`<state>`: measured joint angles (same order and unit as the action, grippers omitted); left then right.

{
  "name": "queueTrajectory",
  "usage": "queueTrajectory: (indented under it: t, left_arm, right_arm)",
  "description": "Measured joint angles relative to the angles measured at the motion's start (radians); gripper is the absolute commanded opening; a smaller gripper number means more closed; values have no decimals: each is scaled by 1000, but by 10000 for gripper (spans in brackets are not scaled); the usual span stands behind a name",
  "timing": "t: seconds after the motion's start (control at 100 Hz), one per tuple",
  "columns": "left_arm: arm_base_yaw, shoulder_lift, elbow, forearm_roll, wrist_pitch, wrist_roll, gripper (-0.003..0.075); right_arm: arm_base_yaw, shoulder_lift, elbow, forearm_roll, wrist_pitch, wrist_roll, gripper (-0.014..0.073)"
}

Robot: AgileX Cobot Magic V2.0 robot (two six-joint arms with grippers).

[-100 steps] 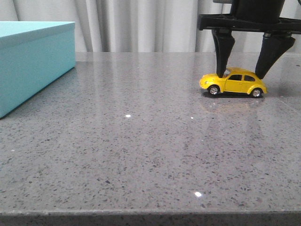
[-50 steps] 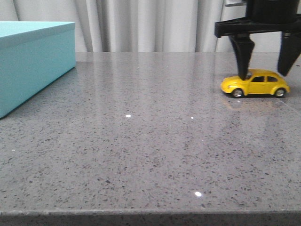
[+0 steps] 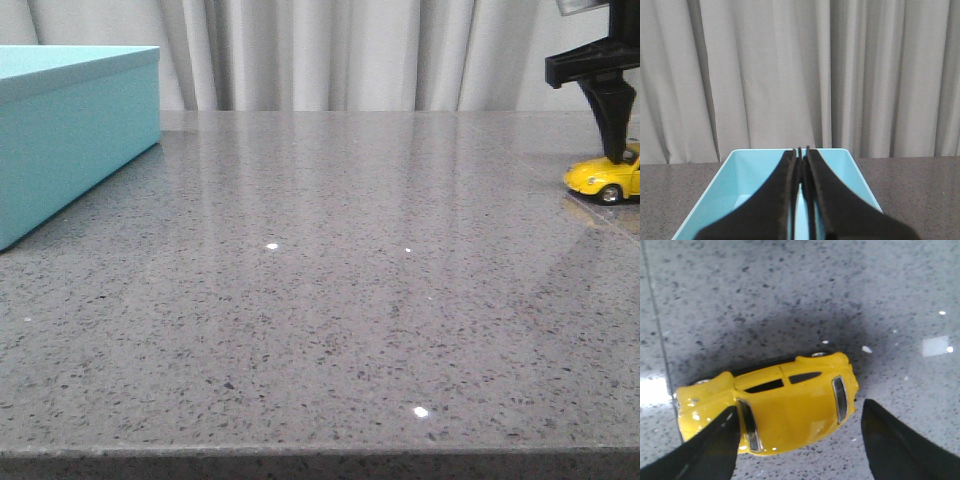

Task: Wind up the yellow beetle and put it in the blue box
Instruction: 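Push the yellow car with the right gripper toward the blue box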

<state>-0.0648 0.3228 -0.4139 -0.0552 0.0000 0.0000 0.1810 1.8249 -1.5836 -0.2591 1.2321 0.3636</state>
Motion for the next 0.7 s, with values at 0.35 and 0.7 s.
queueTrajectory:
  t: [0.35,0.7]
  left_arm:
    - [0,0,0,0,0,0,-19]
    - [0,0,0,0,0,0,-19]
  right_arm:
    - [14,-135,-55,96,1,-29,517]
    - [62,-312,-67,129,15,-55,517]
